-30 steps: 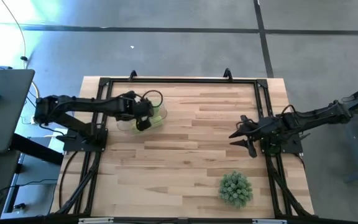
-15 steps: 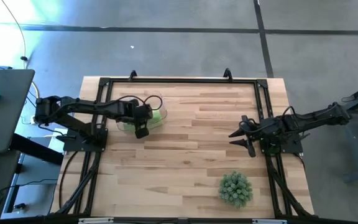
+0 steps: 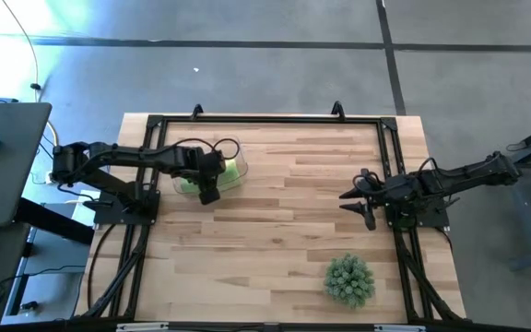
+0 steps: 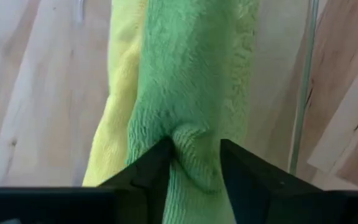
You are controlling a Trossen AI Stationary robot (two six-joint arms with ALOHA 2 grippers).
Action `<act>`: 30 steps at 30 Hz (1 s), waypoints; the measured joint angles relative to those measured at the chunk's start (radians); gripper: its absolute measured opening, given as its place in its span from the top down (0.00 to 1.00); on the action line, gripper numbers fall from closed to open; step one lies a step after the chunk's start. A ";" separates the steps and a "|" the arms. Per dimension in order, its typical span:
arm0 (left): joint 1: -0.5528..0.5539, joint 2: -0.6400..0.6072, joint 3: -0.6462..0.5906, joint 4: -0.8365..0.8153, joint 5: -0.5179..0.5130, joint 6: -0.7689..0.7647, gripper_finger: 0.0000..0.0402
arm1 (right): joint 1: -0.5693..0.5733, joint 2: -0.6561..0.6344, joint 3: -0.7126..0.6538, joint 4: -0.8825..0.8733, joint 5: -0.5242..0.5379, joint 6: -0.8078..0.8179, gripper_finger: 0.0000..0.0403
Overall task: Roll microfiber towels into tight, uniform cylinder then place into a basket
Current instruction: Put the green towel into the transparent bin, then return To Home Position
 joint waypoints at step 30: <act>-0.415 -0.432 0.339 -0.265 -0.227 -0.401 0.70 | 0.000 -0.084 -0.011 0.104 0.150 -0.106 0.65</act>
